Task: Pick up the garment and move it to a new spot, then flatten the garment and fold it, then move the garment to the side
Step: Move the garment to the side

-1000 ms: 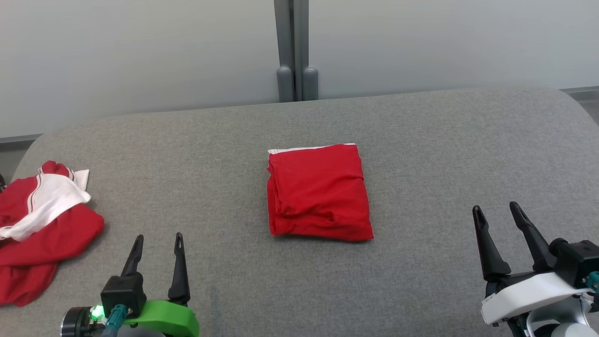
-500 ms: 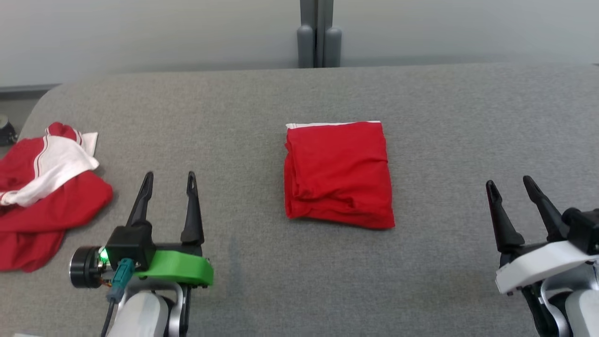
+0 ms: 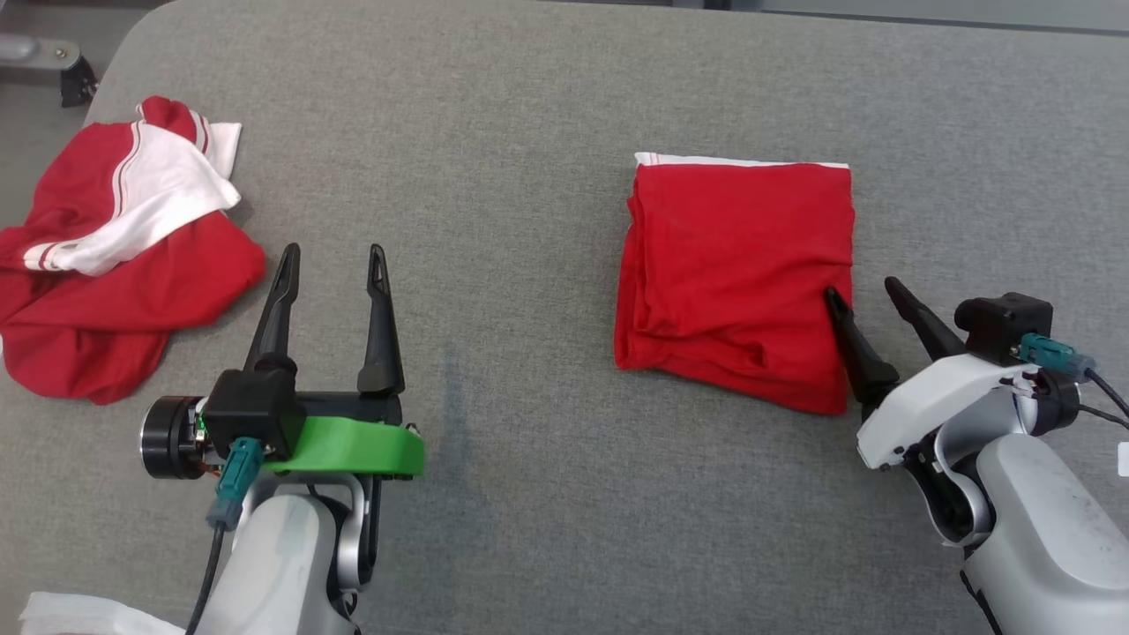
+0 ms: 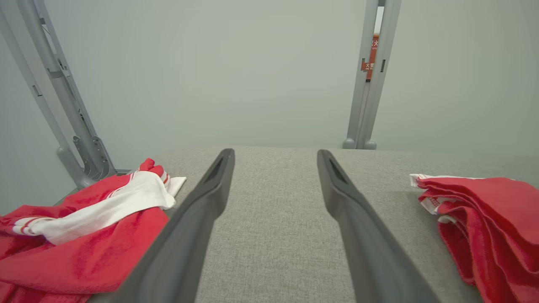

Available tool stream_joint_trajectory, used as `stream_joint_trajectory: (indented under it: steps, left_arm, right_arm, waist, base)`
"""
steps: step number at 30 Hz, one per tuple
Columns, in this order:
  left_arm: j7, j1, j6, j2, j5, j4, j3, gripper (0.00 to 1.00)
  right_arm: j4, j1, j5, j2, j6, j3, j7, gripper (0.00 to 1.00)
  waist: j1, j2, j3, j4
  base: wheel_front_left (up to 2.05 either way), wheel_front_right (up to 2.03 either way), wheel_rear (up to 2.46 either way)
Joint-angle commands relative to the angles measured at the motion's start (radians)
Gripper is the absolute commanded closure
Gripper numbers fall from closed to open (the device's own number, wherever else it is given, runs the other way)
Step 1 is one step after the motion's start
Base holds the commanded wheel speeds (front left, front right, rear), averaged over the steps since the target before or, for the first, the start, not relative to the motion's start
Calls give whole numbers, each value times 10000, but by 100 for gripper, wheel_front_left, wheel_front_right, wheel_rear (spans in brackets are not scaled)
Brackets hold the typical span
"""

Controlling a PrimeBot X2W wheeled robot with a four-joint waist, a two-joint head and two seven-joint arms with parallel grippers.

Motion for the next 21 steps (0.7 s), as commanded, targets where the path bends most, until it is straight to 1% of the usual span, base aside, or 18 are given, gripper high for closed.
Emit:
stream_joint_trajectory:
  steps: [1,4,5,7,8,9,14,21]
  left_arm:
    - [-29,-173,-52,-61,104,-35,49,0]
    - [-30,-154,-97,-123,210,-64,151,0]
    - [-30,-149,-132,-119,282,-82,181,0]
    - [-31,-123,-146,-129,355,-104,261,0]
    - [-31,-105,-140,-135,381,-123,310,0]
    - [-29,-97,-140,-143,407,-151,353,0]
    - [-19,-78,-219,-188,534,-239,456,0]
    - [-18,-495,-357,-151,919,-683,412,0]
  right_arm:
    - [320,-195,188,-41,-11,135,84,0]
    - [966,-447,591,-55,-11,624,188,0]
    - [1126,-485,708,-101,-9,844,237,18]
    - [1314,-517,1049,-118,-9,1229,327,69]
    - [1347,-580,1141,-169,-11,1372,321,98]
    - [1373,-690,1280,-273,-11,1492,248,100]
    - [1090,-1209,1628,-640,-15,2165,-130,100]
    - [648,-2059,2159,-1434,-14,3287,-739,100]
  waist:
    - [0,0,318,312]
    - [0,0,295,260]
    - [0,0,292,222]
    - [0,0,313,134]
    - [0,0,345,77]
    - [0,0,390,11]
    - [0,0,668,-447]
    - [0,0,1451,-1738]
  base:
    - [0,0,0]
    - [0,0,0]
    - [0,0,0]
    - [0,0,0]
    - [0,0,0]
    - [0,0,0]
    - [0,0,0]
    - [0,0,0]
